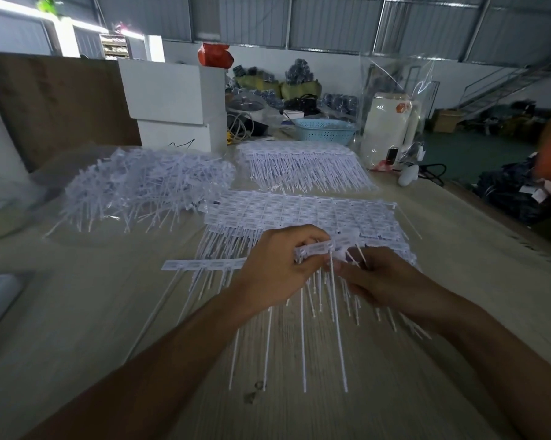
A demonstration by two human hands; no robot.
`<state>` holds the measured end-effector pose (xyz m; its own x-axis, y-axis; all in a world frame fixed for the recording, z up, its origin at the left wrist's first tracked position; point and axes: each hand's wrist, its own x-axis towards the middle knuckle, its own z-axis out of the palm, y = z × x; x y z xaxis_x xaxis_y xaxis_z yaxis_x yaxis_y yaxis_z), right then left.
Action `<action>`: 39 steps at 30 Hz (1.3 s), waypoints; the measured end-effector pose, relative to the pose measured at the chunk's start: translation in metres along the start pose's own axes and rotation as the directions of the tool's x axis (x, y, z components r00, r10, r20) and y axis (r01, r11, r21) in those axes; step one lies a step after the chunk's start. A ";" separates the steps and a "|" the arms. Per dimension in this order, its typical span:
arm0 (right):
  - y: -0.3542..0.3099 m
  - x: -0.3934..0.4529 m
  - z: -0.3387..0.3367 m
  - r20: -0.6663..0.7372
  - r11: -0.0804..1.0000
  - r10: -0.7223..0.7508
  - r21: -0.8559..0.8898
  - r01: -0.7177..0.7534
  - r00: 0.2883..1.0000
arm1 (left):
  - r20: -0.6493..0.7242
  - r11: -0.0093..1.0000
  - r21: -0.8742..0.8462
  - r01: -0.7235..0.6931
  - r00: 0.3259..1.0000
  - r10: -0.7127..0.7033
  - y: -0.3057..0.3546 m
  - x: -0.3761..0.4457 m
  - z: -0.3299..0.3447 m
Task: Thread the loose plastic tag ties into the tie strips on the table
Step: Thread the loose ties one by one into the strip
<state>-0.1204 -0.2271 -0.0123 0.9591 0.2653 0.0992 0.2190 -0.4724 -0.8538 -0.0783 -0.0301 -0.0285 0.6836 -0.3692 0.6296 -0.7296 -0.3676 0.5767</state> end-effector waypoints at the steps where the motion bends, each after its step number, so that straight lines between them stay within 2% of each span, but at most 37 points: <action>1: 0.000 -0.001 -0.001 0.025 0.999 0.034 -0.012 -0.034 0.999 | -0.002 1.000 0.001 -0.001 1.000 0.001 0.001 0.000 0.000; 3: 0.001 -0.001 0.000 0.035 0.996 0.090 0.005 -0.091 0.995 | -0.003 1.000 0.008 -0.008 1.000 0.008 0.001 0.000 0.000; 7: 0.002 0.003 -0.003 -0.056 0.976 0.125 0.185 -0.113 0.991 | -0.003 1.000 0.016 0.001 1.000 -0.001 0.000 -0.001 -0.001; 11: -0.001 0.002 -0.001 -0.038 0.926 0.149 0.356 -0.126 0.988 | 0.007 0.996 0.091 -0.006 1.000 0.005 -0.001 -0.003 0.005; 15: -0.004 0.001 0.006 -0.056 0.961 0.115 0.259 -0.097 0.992 | 0.022 0.992 0.119 -0.028 0.999 0.026 0.002 -0.003 0.008; 19: -0.004 0.003 0.007 -0.108 0.996 0.065 0.074 -0.058 0.992 | 0.139 0.996 0.081 -0.046 0.990 0.035 0.006 -0.005 0.006; 23: -0.002 0.003 -0.001 -0.144 0.984 0.091 0.168 -0.067 0.985 | 0.187 0.997 0.059 -0.046 0.982 0.034 0.007 -0.004 -0.003; 28: 0.003 0.007 -0.005 -0.200 0.954 0.120 0.294 -0.058 0.972 | 0.137 0.975 0.221 -0.019 0.991 -0.012 0.002 -0.001 -0.008; 31: 0.004 0.007 -0.003 -0.141 0.949 0.139 0.302 -0.091 0.980 | 0.084 0.959 0.281 -0.025 0.996 0.002 0.001 -0.002 -0.008; 35: 0.003 0.006 -0.003 0.027 0.929 0.210 0.305 -0.208 0.977 | 0.030 0.945 0.326 -0.035 0.999 0.027 0.001 -0.002 -0.008; 39: 0.001 0.003 -0.002 0.009 0.940 0.170 0.297 -0.165 0.985 | 0.016 0.937 0.337 -0.091 0.996 0.091 0.000 -0.003 -0.007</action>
<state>-0.1166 -0.2279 -0.0120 0.9806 0.1890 -0.0523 -0.0059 -0.2383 -0.9712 -0.0802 -0.0230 -0.0272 0.6145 -0.4145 0.6712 -0.7396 -0.5987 0.3074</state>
